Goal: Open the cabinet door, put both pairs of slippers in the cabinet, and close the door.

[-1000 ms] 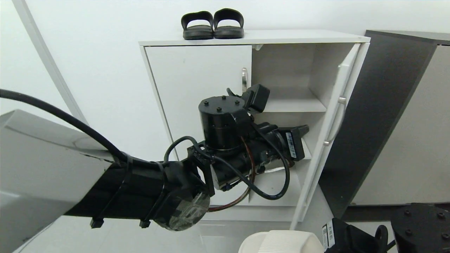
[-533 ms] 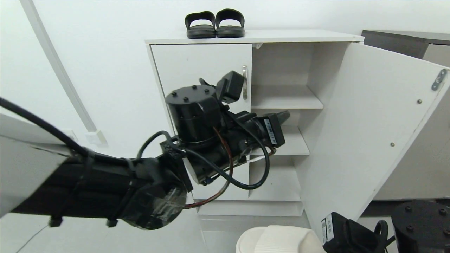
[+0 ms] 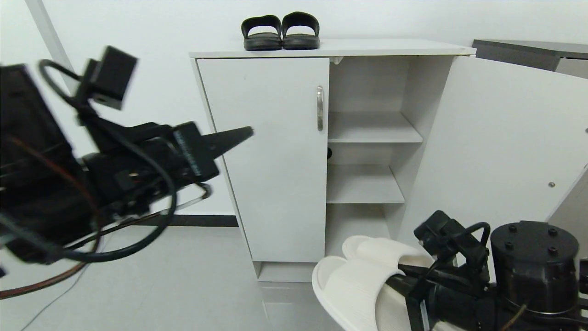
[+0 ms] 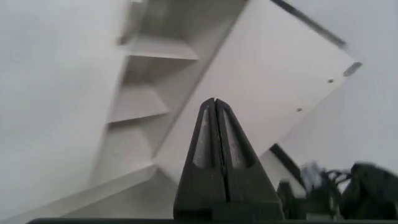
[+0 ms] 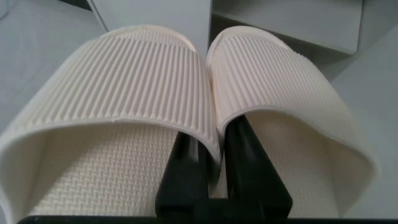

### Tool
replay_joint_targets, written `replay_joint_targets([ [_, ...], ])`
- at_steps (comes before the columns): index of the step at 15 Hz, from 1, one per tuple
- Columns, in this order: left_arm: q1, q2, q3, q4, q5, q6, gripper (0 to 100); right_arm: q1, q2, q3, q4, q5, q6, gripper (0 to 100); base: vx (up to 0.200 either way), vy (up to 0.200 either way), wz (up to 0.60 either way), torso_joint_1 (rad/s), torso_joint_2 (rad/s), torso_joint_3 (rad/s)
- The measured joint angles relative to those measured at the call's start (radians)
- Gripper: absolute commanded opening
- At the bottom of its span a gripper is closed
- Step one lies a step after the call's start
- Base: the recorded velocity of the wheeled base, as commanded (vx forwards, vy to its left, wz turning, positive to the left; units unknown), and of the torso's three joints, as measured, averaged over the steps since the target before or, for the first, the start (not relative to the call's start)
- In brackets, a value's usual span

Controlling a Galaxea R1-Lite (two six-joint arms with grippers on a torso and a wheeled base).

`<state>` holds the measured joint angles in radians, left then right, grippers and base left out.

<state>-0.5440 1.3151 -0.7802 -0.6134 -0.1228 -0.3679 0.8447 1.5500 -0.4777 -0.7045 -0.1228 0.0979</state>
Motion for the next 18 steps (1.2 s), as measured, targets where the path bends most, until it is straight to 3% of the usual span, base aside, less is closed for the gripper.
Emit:
replay_joint_targets([
  [4,0.182,-0.439,0.139,0.38,0.079,0.095,0,-0.016,0.154,-0.119,-0.053,-0.274,0.05,0,0.0,0.0,0.0,0.0,0.0,0.0],
  [6,0.3,-0.658,0.221,0.526,0.125,0.125,0,-0.019,0.217,-0.143,-0.109,-0.313,0.046,0,0.0,0.0,0.0,0.0,0.0,0.0],
  [8,0.387,-0.863,0.325,0.607,0.151,0.149,0,-0.019,0.252,-0.147,-0.121,-0.315,0.043,0,0.0,0.0,0.0,0.0,0.0,0.0],
  [11,0.449,-1.089,0.522,0.666,0.166,0.167,0,-0.019,0.271,-0.139,-0.123,-0.316,0.042,0,0.0,0.0,0.0,0.0,0.0,0.0],
  [14,0.465,-1.191,0.679,0.612,0.168,0.176,0,-0.014,0.283,-0.129,-0.127,-0.314,0.037,0,0.0,0.0,0.0,0.0,0.0,0.0],
  [16,0.482,-1.22,0.754,0.579,0.204,0.229,0,-0.014,0.29,-0.128,-0.13,-0.315,0.036,0,0.0,0.0,0.0,0.0,0.0,0.0],
  [18,0.519,-1.262,0.771,0.577,0.236,0.266,0,-0.012,0.298,-0.131,-0.13,-0.314,0.036,0,0.0,0.0,0.0,0.0,0.0,0.0],
])
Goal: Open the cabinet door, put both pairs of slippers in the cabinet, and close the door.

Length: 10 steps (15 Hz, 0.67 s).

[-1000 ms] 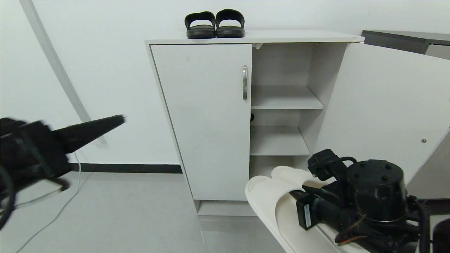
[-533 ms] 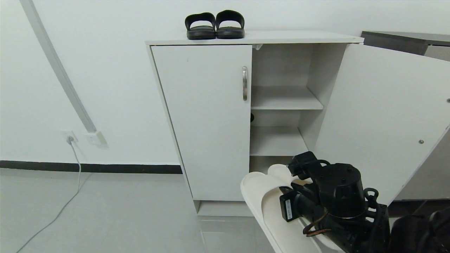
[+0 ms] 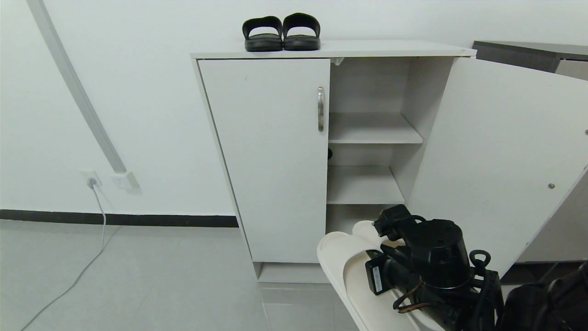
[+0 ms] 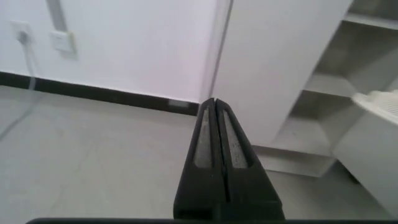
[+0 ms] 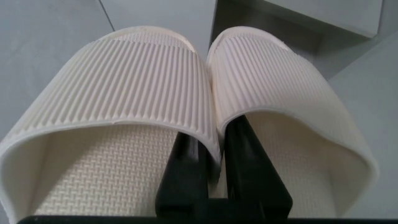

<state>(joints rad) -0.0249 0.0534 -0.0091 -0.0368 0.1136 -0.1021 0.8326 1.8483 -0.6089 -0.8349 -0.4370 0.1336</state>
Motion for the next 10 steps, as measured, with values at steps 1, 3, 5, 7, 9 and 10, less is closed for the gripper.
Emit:
replay_joint_targets([
  [1,0.013,-0.019,0.003,-0.001,0.036,0.02,0,0.001,0.004,-0.001,-0.001,0.0,0.0,0,0.0,0.0,0.0,0.0,0.0,0.0],
  [3,0.023,-0.04,0.006,-0.002,0.045,0.036,0,0.008,0.009,-0.001,-0.009,0.0,0.0,0,0.0,0.0,0.0,0.0,0.0,0.0],
  [5,0.025,-0.049,0.006,0.031,-0.016,0.045,0,0.012,0.012,0.002,-0.012,0.0,0.0,0,0.0,0.0,0.0,0.0,0.0,0.0],
  [7,0.026,-0.053,0.005,0.047,-0.043,0.075,0,0.014,0.016,0.003,-0.019,0.0,-0.002,0,0.0,0.0,0.0,0.0,0.0,0.0],
  [9,0.026,-0.055,0.006,0.041,-0.059,0.053,0,0.017,0.018,-0.001,-0.025,-0.001,-0.003,0,0.0,0.0,0.0,0.0,0.0,0.0],
  [10,0.026,-0.055,0.007,0.04,-0.067,0.044,0,0.018,0.022,-0.009,-0.025,-0.002,-0.002,0,0.0,0.0,0.0,0.0,0.0,0.0],
])
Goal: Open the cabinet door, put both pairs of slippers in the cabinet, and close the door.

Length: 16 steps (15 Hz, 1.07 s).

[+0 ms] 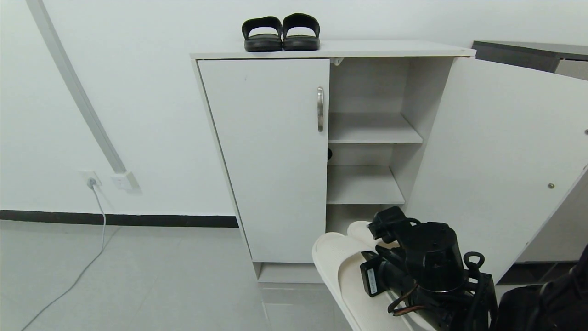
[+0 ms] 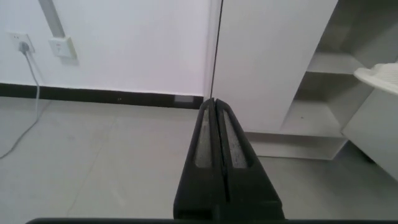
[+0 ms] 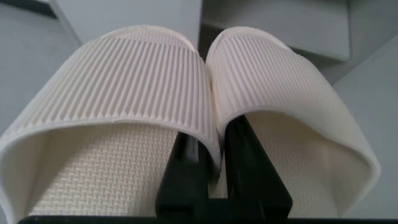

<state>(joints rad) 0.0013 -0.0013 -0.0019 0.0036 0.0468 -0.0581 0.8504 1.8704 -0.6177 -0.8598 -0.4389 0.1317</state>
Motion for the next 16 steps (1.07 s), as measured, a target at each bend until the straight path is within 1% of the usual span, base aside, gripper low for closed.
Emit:
replay_joint_targets([
  [2,-0.001,-0.001,0.0,0.0,-0.001,-0.012,0,0.001,0.019,-0.026,-0.006,-0.024,0.002,0,0.0,0.0,0.0,0.0,0.0,0.0],
  [3,0.0,-0.001,0.0,0.0,0.0,-0.031,0,0.001,0.036,-0.05,-0.011,-0.048,0.004,0,0.0,0.0,0.0,0.0,0.0,0.0],
  [4,0.0,-0.001,0.001,-0.001,0.0,-0.039,0,0.0,0.063,-0.093,-0.013,-0.084,0.006,0,0.0,0.0,0.0,0.0,0.0,0.0],
  [9,0.0,-0.001,0.001,-0.002,0.0,-0.043,0,-0.002,0.248,-0.371,-0.016,-0.318,0.018,0,0.0,0.0,0.0,0.0,0.0,0.0],
  [10,0.0,-0.001,0.001,-0.002,0.001,-0.043,0,-0.003,0.278,-0.401,-0.016,-0.33,0.02,0,0.0,0.0,0.0,0.0,0.0,0.0],
  [16,0.0,-0.001,0.0,-0.002,0.003,-0.043,0,-0.012,0.33,-0.416,-0.017,-0.341,0.023,0,0.0,-0.2,0.0,0.003,0.0,0.004],
])
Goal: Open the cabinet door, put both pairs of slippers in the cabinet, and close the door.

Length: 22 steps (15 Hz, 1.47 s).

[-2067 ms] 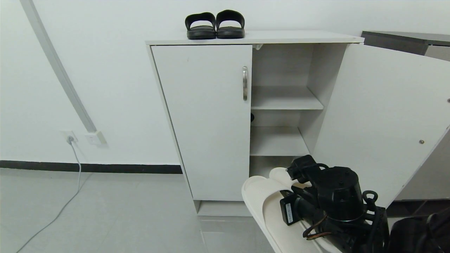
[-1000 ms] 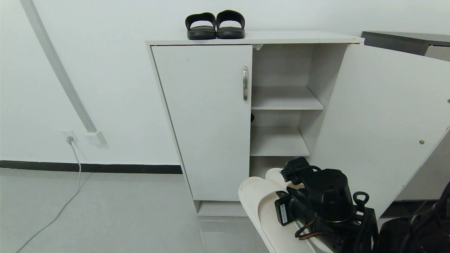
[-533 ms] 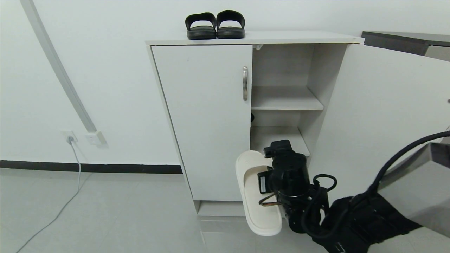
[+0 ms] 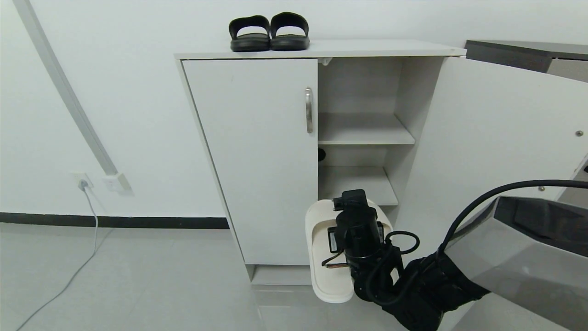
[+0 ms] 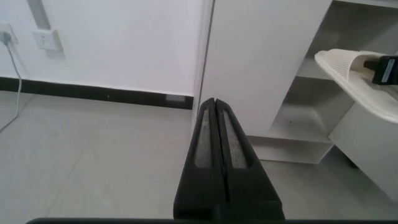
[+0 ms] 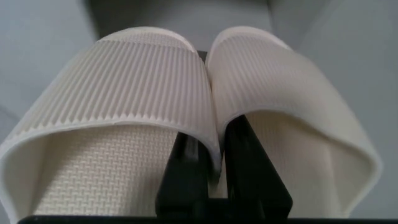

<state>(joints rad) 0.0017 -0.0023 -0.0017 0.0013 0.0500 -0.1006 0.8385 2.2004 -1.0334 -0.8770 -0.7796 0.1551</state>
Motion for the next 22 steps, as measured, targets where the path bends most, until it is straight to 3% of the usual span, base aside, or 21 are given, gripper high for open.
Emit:
replay_joint_targets([
  [2,-0.001,0.0,0.0,0.0,0.0,0.0,0,0.003,0.002,0.003,-0.004,-0.001,0.0,0,0.0,-0.2,0.0,0.0,0.0,0.0],
  [18,0.0,0.001,0.0,0.001,-0.004,0.0,0,-0.006,0.048,-0.005,-0.02,0.011,-0.005,0,0.0,0.0,0.0,0.0,0.0,0.0],
  [22,0.0,0.001,-0.001,0.002,-0.004,0.0,0,-0.018,0.075,-0.033,-0.018,0.028,-0.006,0,0.0,0.0,0.0,0.006,0.0,-0.163],
])
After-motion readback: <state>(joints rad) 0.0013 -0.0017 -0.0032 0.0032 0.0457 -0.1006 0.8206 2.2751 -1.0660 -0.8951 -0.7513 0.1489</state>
